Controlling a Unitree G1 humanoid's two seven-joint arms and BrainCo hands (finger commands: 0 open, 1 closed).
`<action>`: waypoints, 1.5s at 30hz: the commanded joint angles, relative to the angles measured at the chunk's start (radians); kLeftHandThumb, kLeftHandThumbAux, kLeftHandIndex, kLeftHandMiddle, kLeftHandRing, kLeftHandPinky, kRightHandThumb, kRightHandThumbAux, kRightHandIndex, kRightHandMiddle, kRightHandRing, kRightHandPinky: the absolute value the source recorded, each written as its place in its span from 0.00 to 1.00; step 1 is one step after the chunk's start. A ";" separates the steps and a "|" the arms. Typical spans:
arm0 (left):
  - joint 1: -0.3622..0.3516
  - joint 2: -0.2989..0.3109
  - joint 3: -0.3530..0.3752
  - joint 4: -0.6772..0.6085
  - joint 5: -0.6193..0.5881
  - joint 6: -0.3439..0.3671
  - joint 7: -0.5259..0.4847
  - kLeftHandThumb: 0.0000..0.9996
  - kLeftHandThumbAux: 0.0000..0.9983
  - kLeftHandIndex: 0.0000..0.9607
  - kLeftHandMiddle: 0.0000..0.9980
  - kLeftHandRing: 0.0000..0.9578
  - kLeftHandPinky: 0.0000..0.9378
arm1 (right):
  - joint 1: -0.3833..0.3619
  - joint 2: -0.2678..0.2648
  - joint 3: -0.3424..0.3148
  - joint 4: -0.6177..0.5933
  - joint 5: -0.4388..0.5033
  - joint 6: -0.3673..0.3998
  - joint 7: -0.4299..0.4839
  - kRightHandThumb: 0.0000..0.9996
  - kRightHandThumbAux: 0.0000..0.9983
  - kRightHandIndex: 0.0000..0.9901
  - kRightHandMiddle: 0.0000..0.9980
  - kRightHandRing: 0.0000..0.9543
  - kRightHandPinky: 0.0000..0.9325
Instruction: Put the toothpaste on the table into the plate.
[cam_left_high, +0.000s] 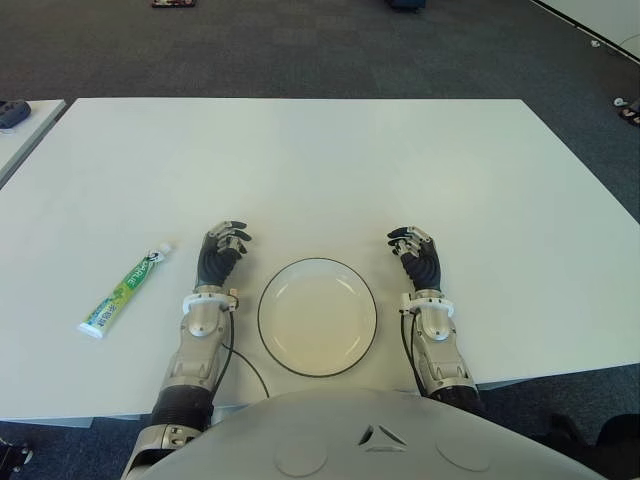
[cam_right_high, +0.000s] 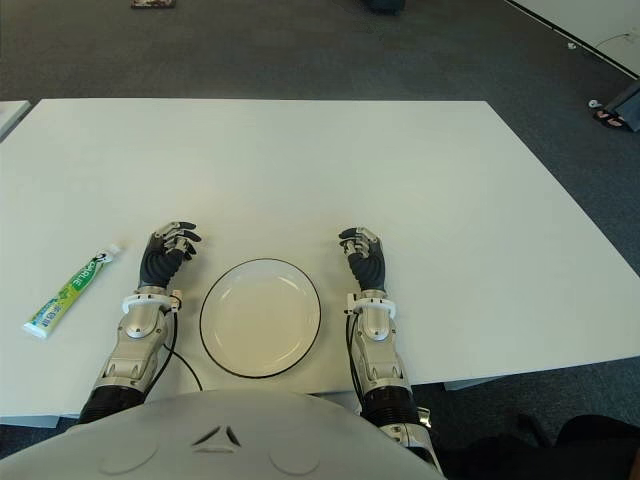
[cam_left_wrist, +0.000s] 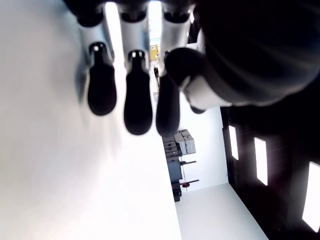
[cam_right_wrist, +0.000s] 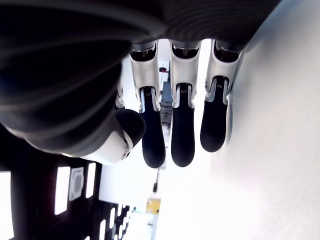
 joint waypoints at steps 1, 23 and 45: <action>0.061 0.041 0.027 -0.141 0.008 0.007 -0.023 0.83 0.68 0.40 0.51 0.66 0.65 | 0.009 0.003 0.001 0.023 0.005 0.006 0.007 0.71 0.73 0.43 0.45 0.47 0.50; 0.228 0.093 0.129 -0.497 0.504 0.161 0.190 0.73 0.44 0.22 0.25 0.23 0.27 | 0.001 0.000 -0.003 0.049 0.003 -0.012 0.005 0.71 0.73 0.43 0.45 0.47 0.49; 0.312 0.002 0.110 -0.800 1.108 0.806 -0.101 0.48 0.15 0.00 0.00 0.00 0.00 | -0.003 0.004 -0.001 0.054 0.001 -0.016 0.003 0.71 0.73 0.43 0.46 0.47 0.49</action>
